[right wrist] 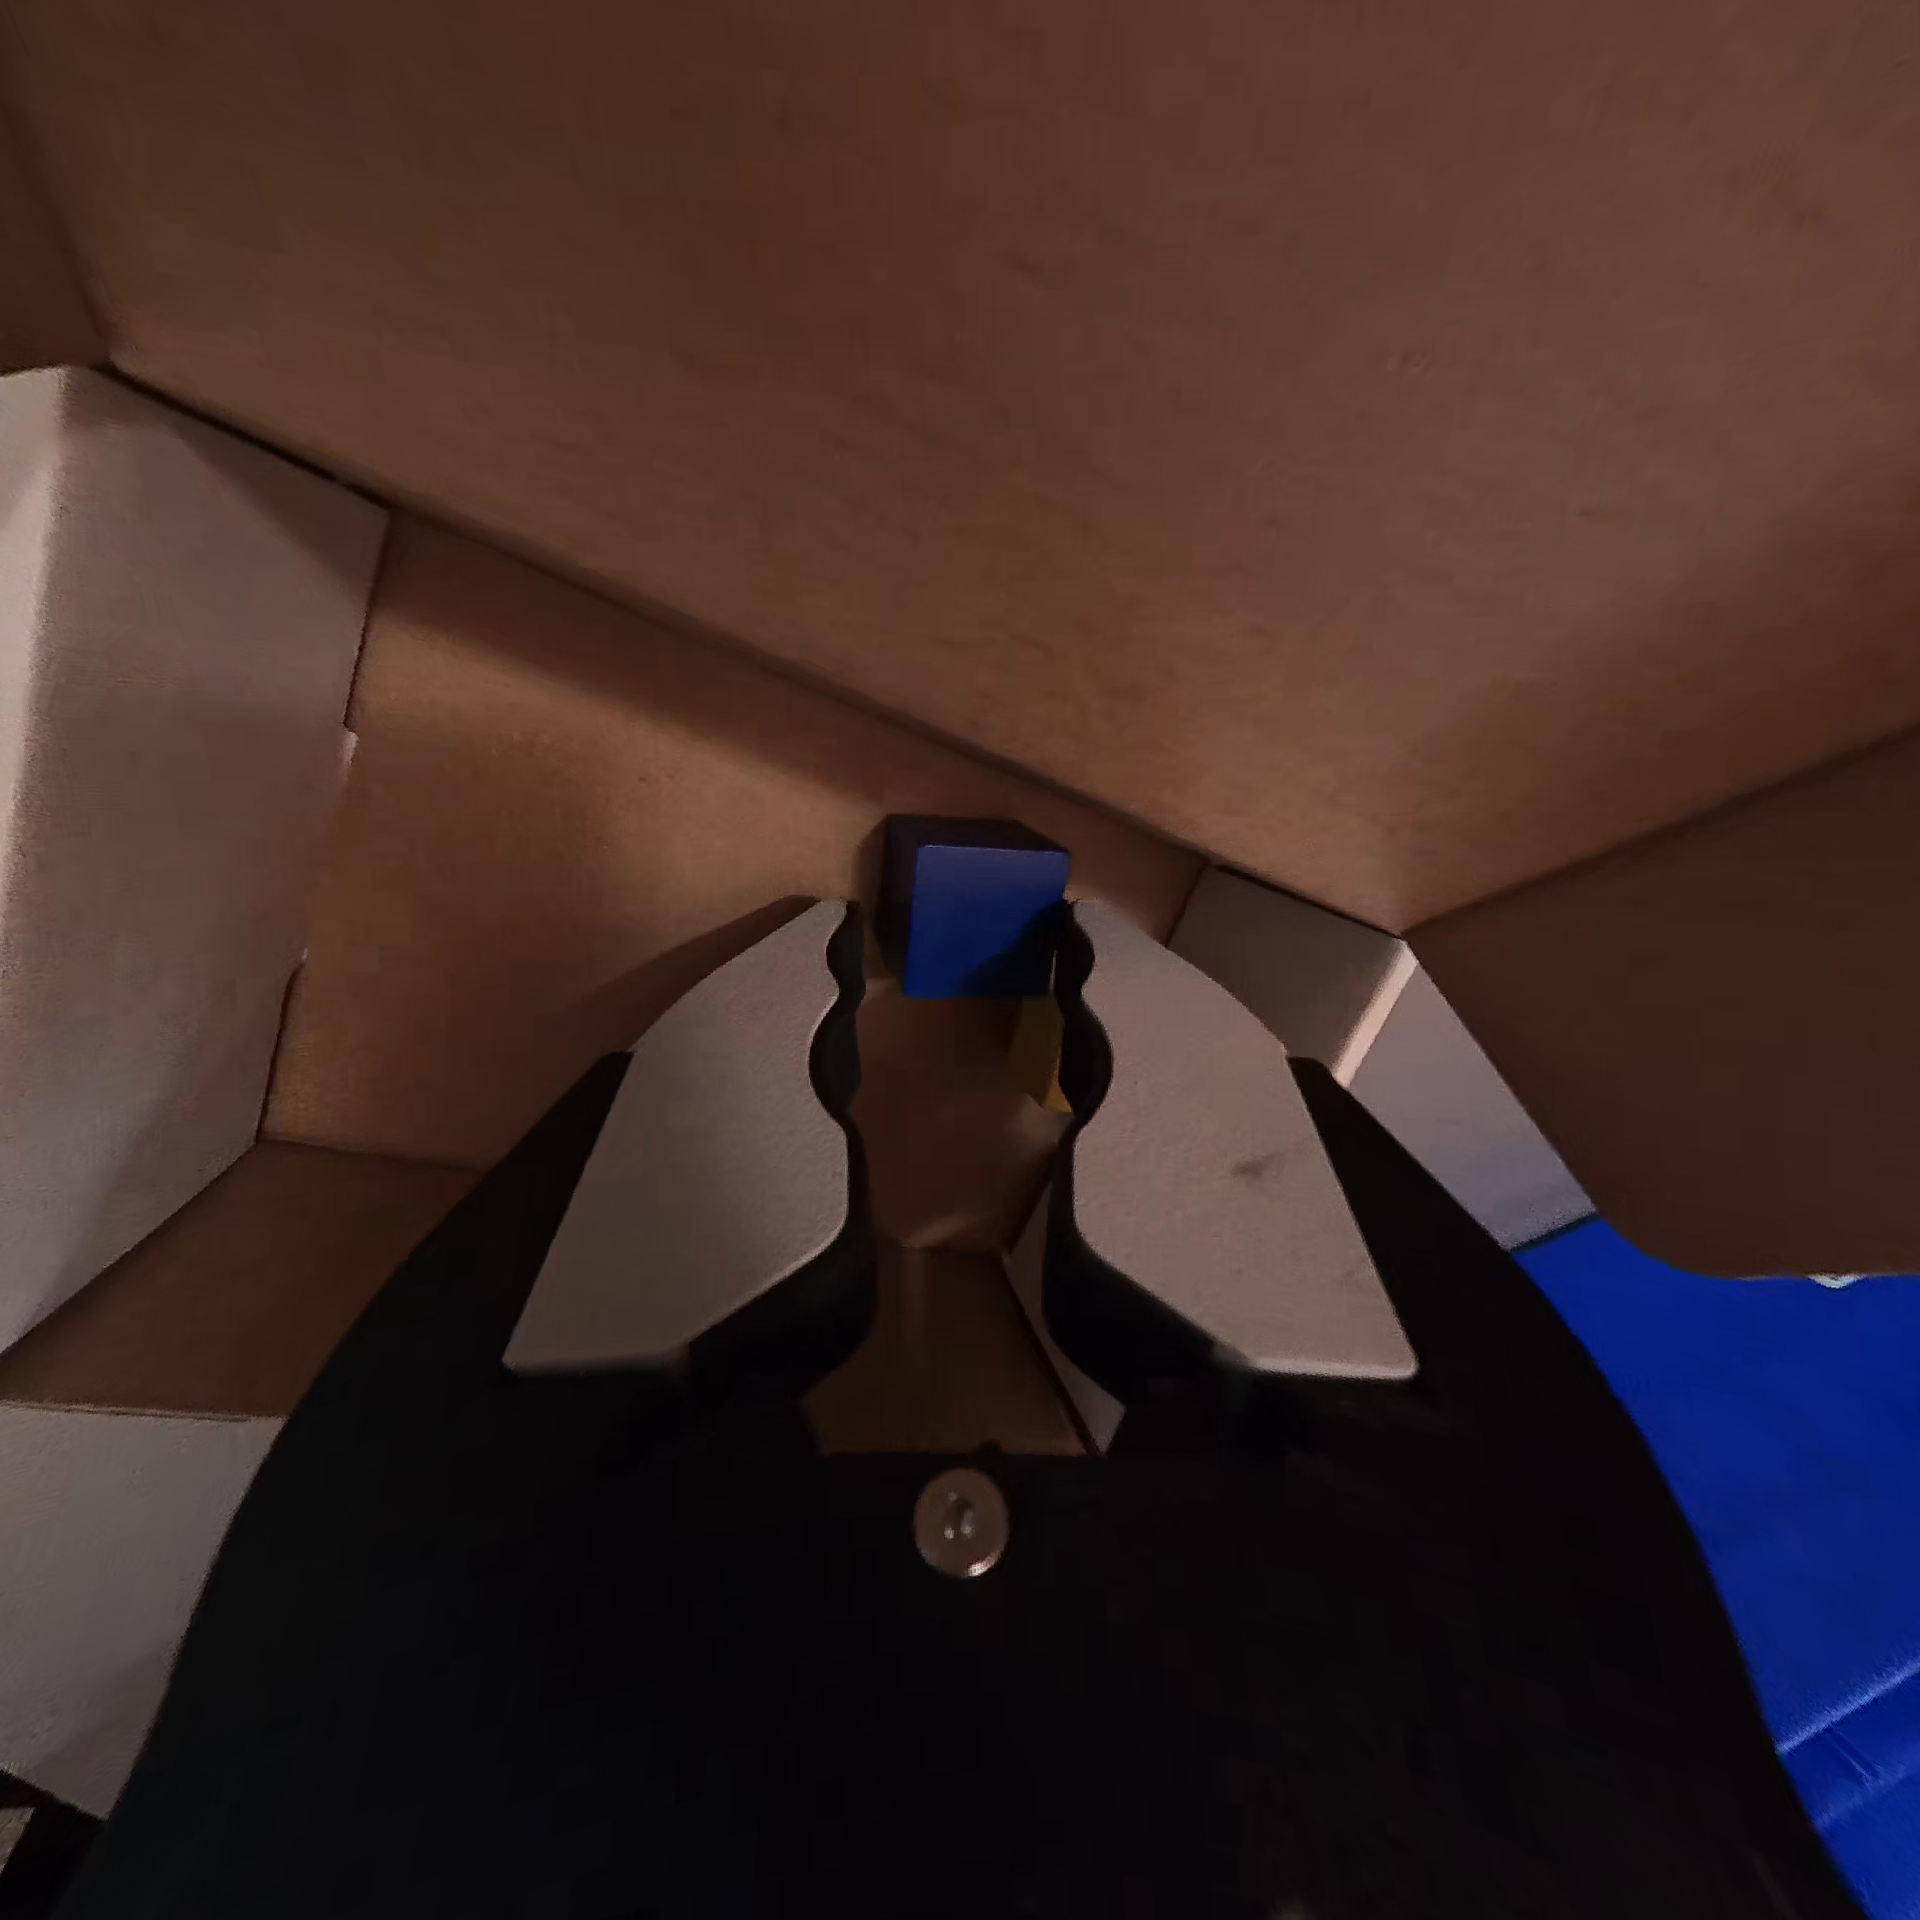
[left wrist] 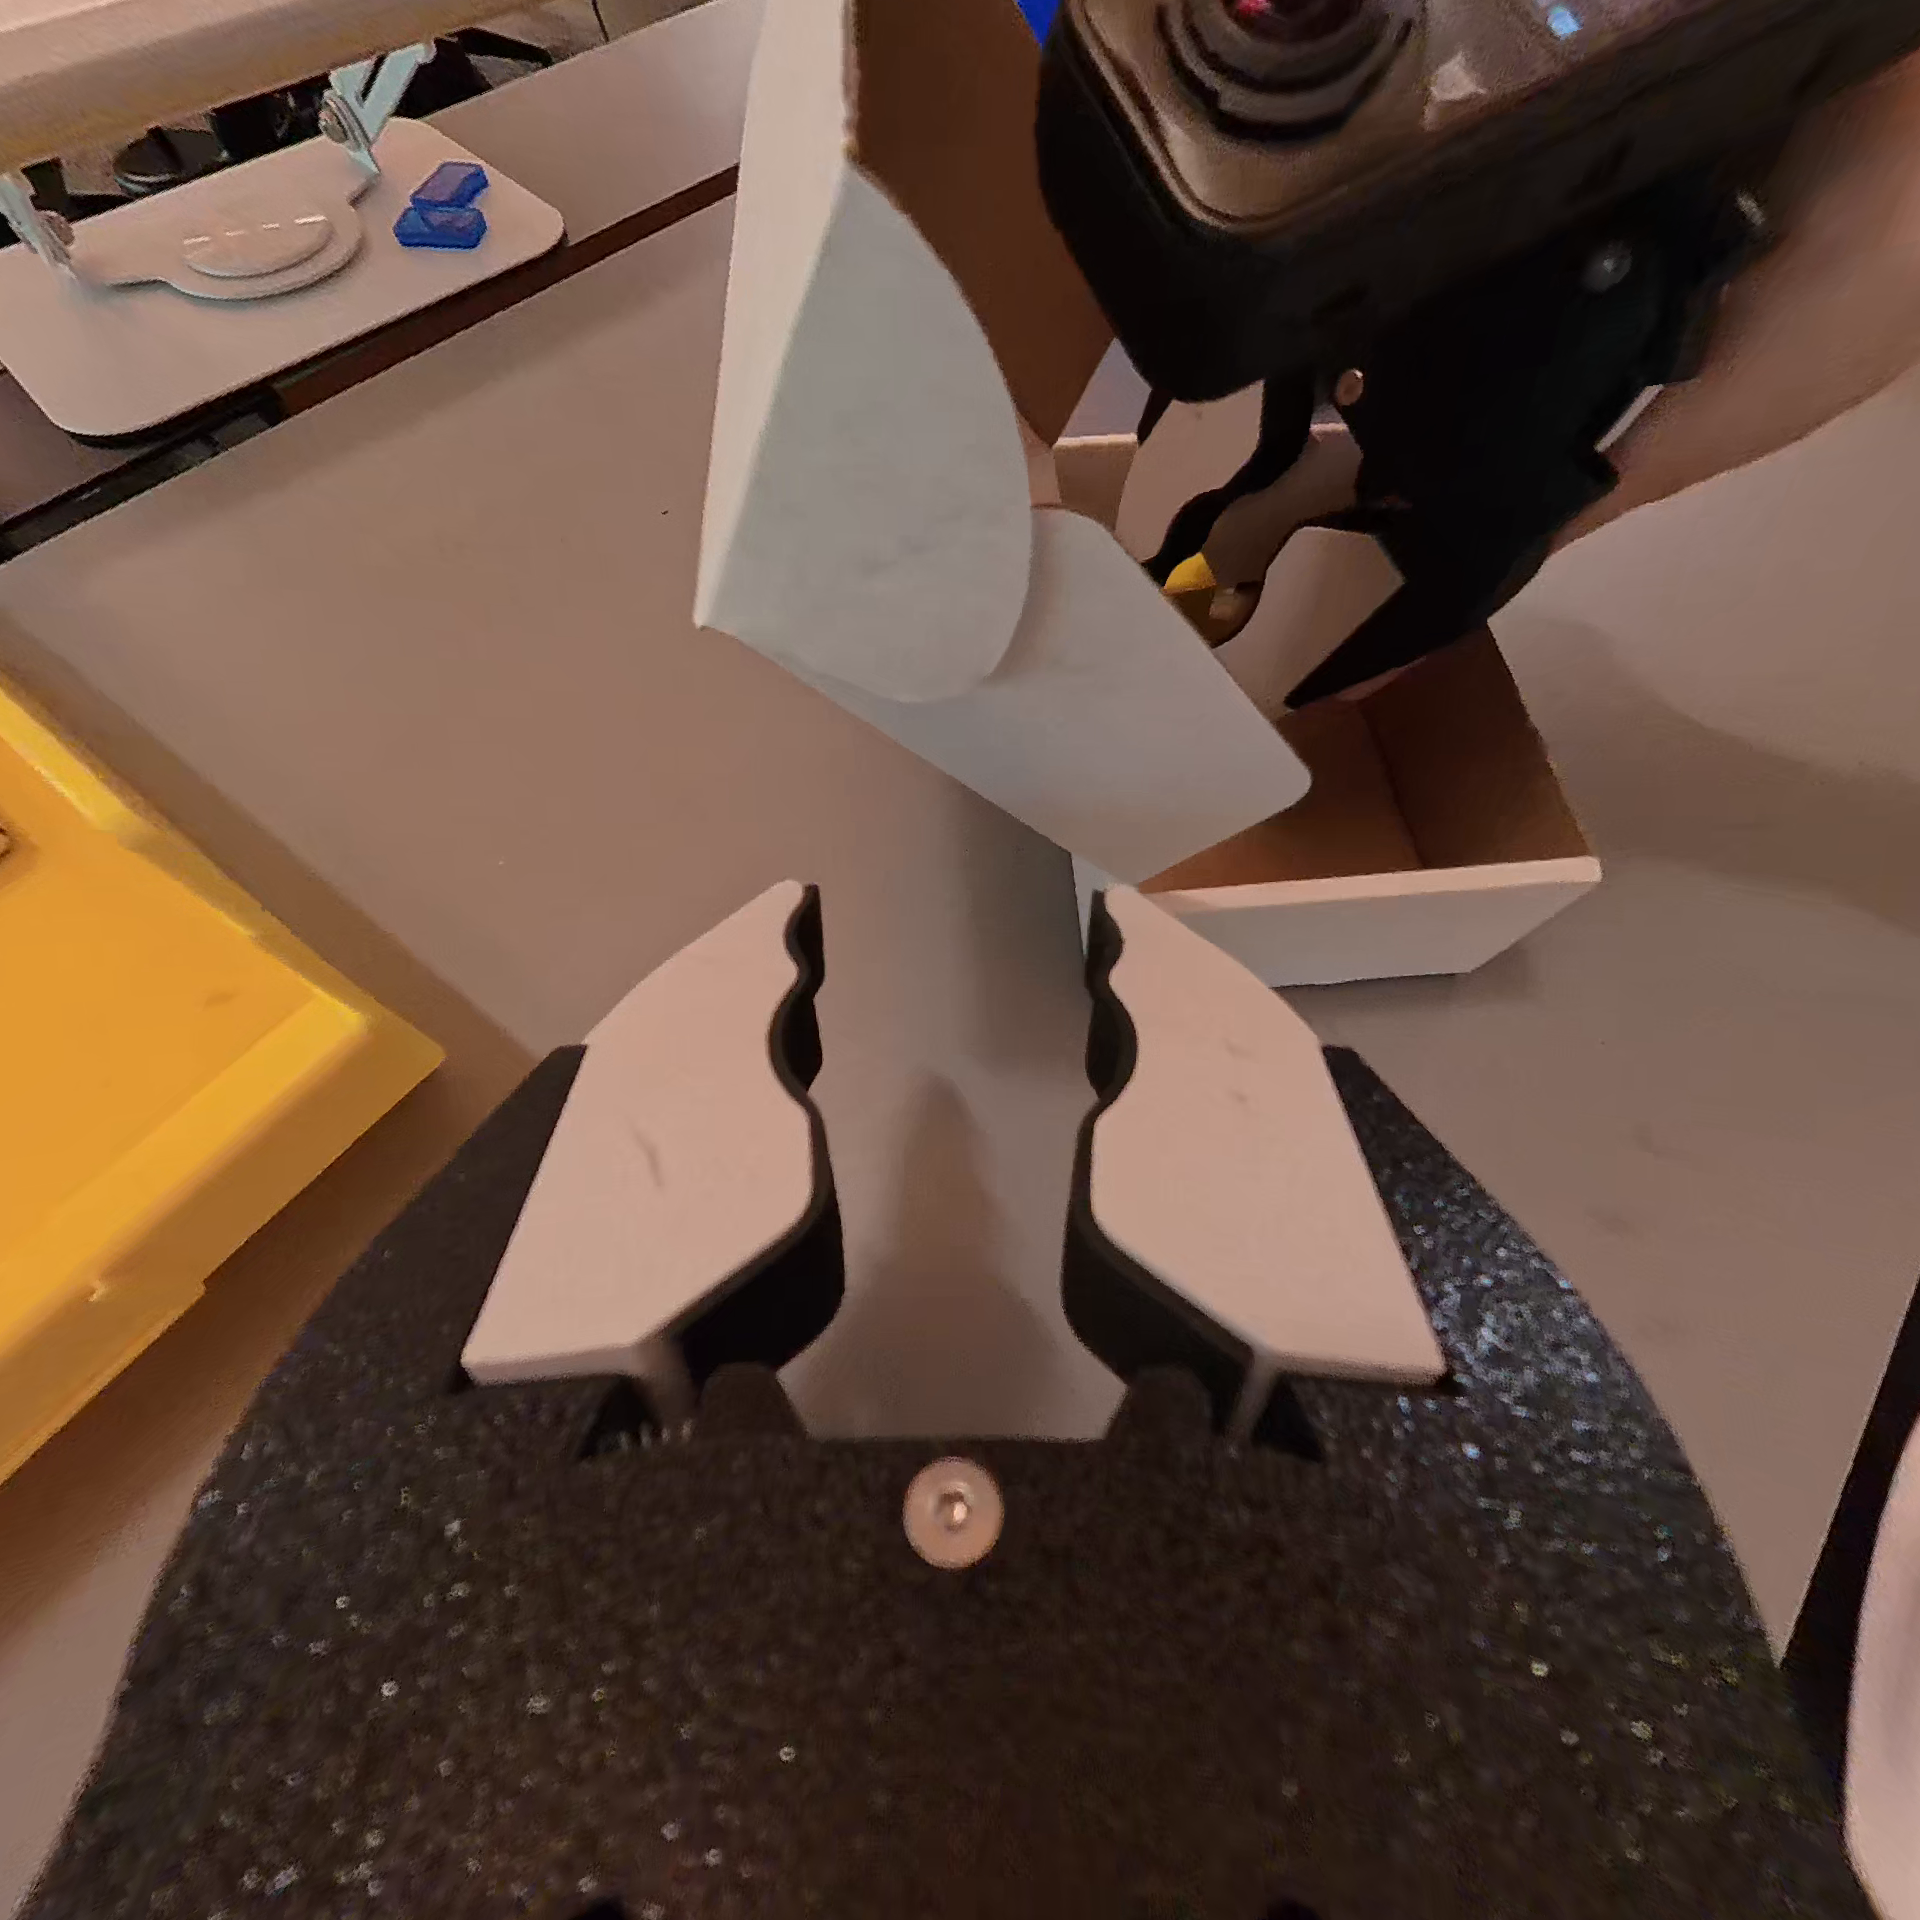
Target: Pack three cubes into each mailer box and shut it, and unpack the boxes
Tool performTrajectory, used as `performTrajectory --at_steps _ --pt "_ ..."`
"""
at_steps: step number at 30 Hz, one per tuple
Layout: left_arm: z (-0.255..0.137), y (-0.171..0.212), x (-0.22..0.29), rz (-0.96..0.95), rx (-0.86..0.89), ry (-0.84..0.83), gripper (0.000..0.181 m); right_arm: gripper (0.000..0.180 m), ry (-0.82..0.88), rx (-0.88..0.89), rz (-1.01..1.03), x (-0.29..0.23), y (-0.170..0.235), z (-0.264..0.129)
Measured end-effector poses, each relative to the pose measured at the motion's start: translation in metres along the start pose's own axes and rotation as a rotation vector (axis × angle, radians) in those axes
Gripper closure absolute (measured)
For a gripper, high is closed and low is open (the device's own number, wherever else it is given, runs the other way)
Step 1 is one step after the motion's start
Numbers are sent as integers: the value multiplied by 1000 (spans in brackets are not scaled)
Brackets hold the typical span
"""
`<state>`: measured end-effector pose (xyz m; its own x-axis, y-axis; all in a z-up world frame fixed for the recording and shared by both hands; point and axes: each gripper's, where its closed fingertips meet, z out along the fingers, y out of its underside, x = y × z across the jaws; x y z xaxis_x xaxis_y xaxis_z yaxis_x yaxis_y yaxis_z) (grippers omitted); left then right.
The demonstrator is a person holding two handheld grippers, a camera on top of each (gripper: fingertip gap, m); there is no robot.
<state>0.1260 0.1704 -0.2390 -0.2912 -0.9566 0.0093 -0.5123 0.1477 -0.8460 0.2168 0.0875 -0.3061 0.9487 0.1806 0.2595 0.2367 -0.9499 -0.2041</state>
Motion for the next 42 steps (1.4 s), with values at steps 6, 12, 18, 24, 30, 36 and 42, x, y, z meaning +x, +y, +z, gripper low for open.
performTrajectory --at_steps 6,12,18,24,30,36,42 --pt "1 2 2 18 -16 3 134 149 -20 14 19 -1 0 -5" --pt "-2 4 -6 -2 -11 -8 135 150 5 265 66 2 -2 -83" --pt "-5 6 -16 -51 3 -16 137 150 261 193 399 108 101 -145" --pt "-9 7 -23 -59 3 -34 138 150 203 37 700 175 187 -93" --pt "-9 10 -26 -58 -9 -42 138 149 106 -162 683 178 210 -41" --pt "-7 14 -28 -66 -17 -39 138 149 17 -238 696 168 221 -20" --pt "-6 16 -27 -67 -26 -36 138 131 57 -137 658 168 206 -28"
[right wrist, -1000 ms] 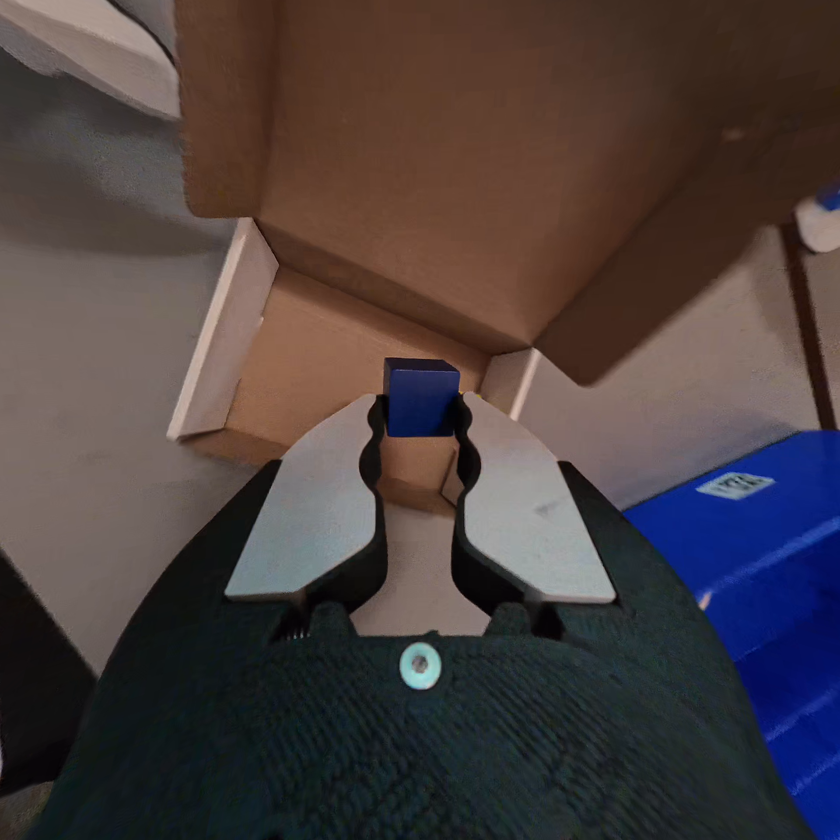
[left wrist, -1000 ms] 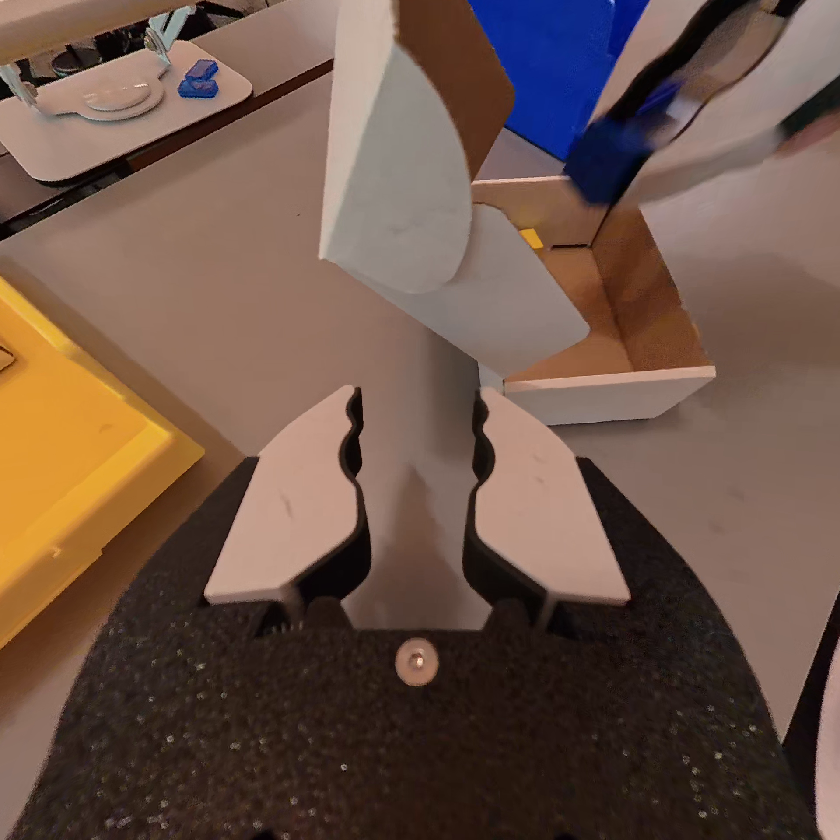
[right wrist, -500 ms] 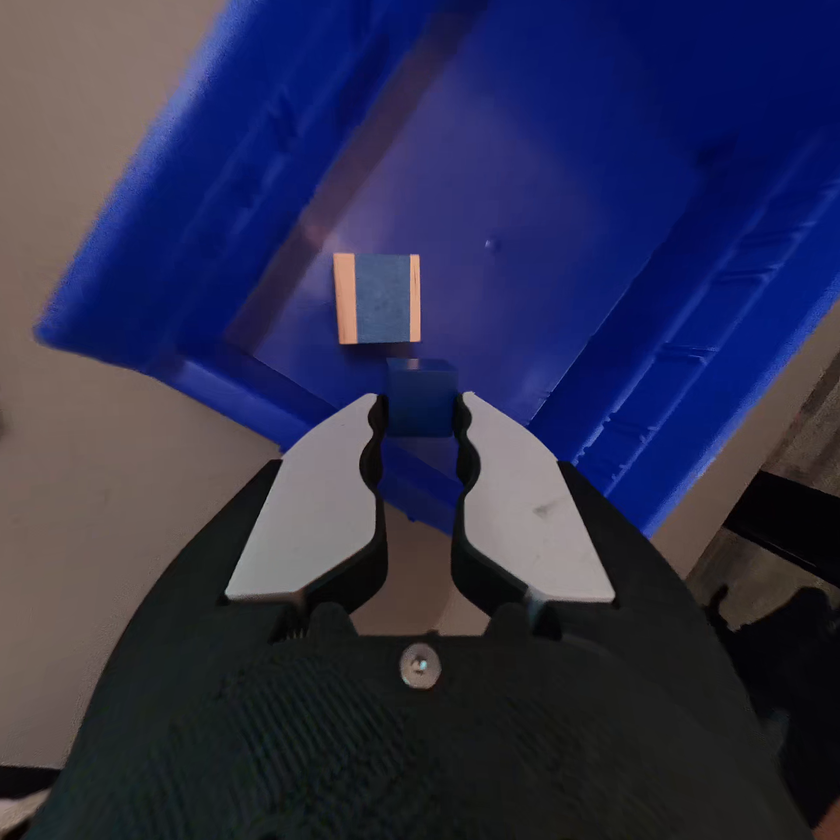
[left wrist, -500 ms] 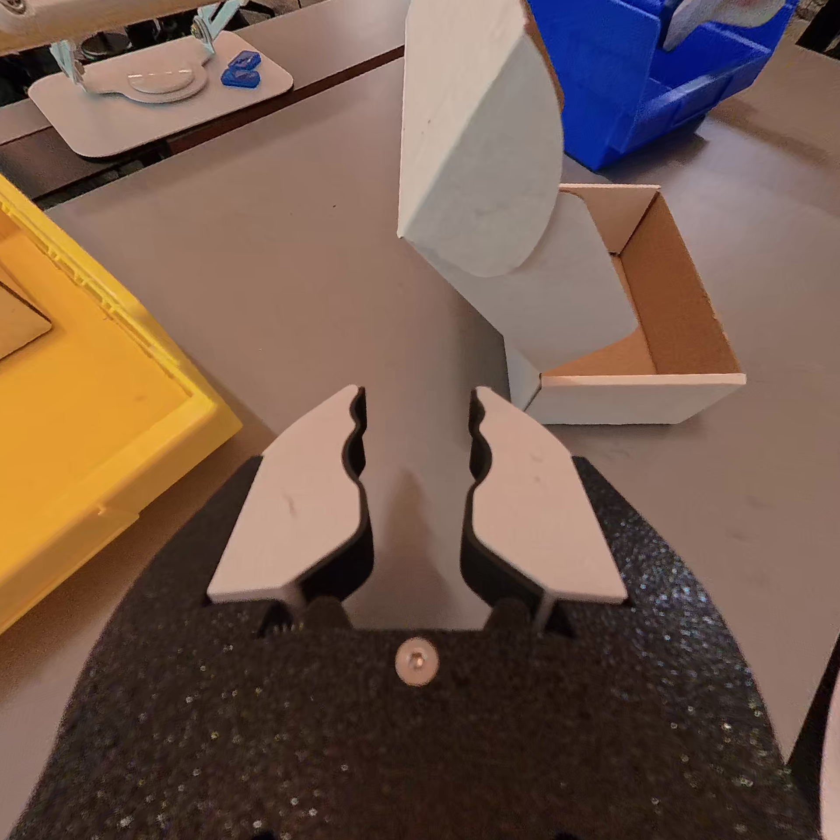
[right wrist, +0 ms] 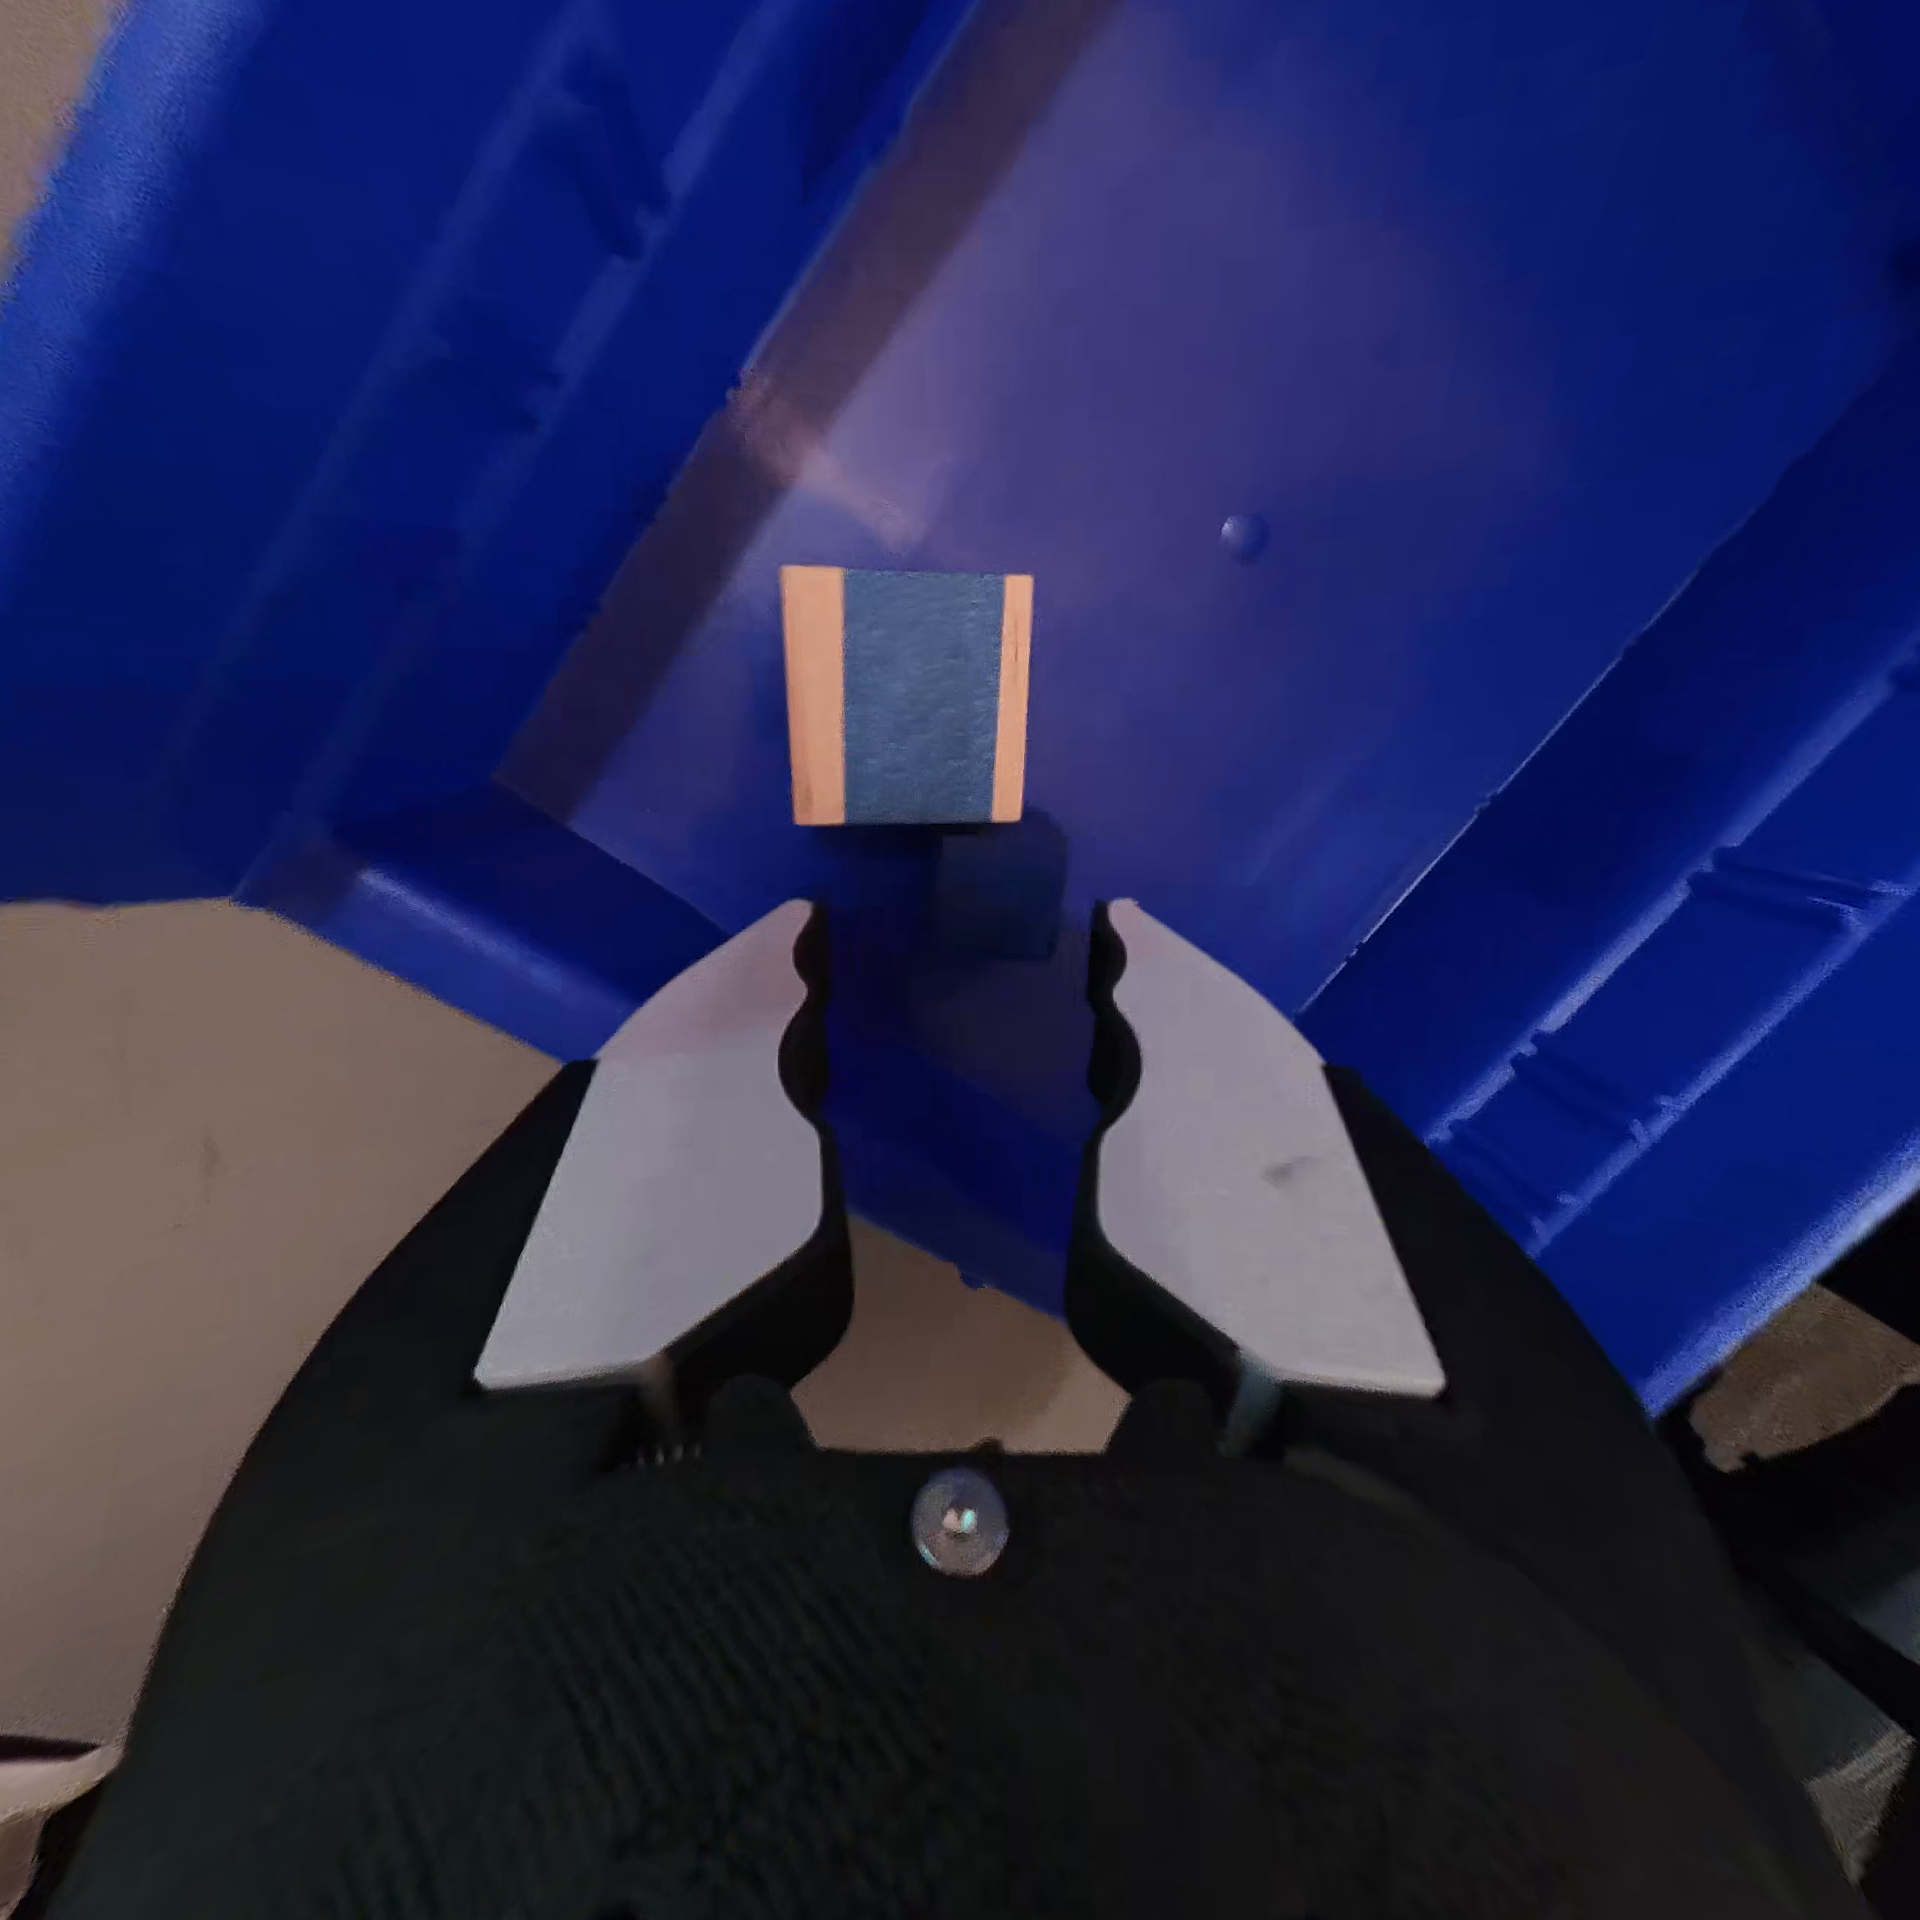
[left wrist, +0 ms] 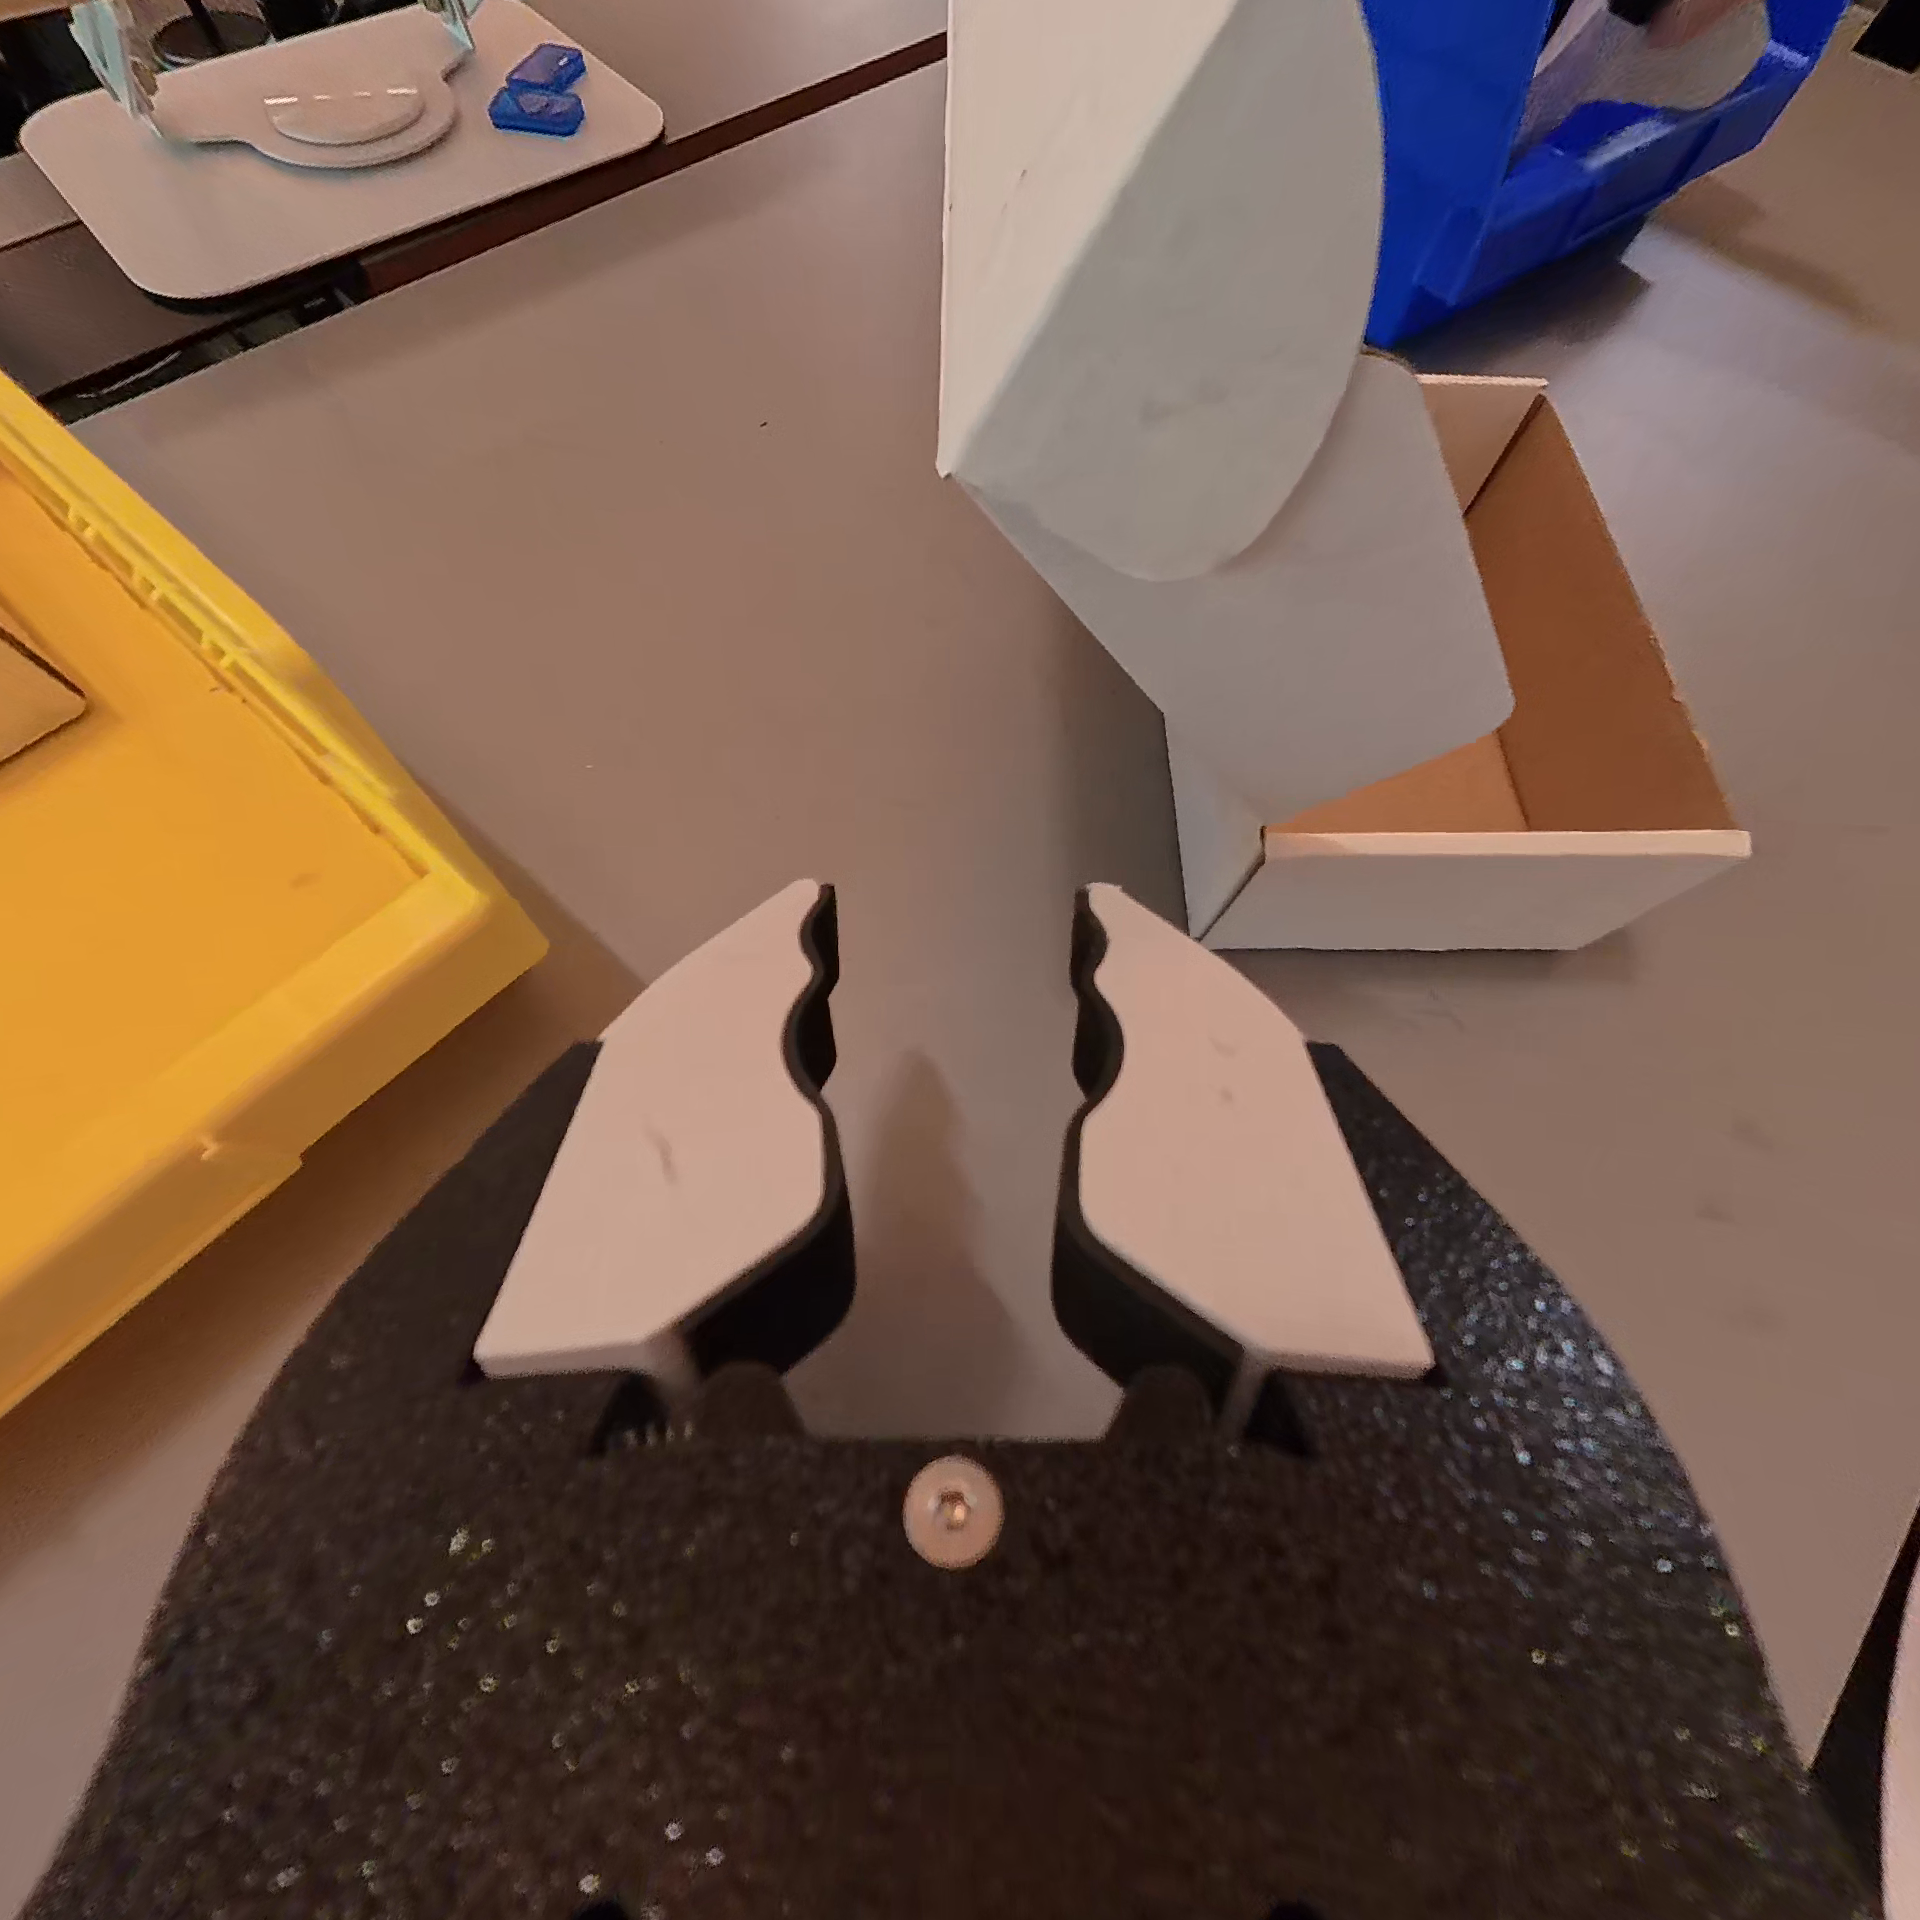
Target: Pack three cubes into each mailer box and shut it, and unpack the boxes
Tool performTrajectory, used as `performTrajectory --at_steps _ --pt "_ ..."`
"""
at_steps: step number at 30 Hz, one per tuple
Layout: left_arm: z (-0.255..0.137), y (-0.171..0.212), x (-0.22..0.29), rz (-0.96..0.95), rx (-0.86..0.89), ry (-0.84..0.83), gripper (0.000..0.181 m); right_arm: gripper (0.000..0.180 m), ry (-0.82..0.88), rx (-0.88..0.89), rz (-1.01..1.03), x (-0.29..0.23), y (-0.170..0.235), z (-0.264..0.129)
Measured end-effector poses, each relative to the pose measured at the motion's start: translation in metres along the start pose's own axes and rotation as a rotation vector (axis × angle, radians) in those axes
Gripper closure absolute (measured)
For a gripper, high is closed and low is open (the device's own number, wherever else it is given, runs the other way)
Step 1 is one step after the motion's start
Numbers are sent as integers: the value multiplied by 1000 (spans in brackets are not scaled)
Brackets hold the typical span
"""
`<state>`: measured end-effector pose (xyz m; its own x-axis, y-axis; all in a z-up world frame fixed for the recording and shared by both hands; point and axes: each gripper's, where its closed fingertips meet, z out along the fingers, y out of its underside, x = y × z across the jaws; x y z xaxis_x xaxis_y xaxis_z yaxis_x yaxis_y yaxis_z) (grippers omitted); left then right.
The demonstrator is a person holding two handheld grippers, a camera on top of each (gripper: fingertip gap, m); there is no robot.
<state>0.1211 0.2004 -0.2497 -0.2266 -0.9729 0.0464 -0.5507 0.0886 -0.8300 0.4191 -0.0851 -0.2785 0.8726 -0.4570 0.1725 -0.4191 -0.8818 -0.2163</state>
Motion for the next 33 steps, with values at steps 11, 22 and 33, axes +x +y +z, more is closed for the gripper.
performTrajectory --at_steps 11,22,33 --pt "7 6 3 -9 -24 13 139 126 -30 471 -1041 -212 -29 -101" --pt "7 5 9 35 -38 10 139 149 24 239 -1751 -240 -53 -54" --pt "9 11 2 -8 -42 22 139 131 17 24 -1833 -229 -51 -21"
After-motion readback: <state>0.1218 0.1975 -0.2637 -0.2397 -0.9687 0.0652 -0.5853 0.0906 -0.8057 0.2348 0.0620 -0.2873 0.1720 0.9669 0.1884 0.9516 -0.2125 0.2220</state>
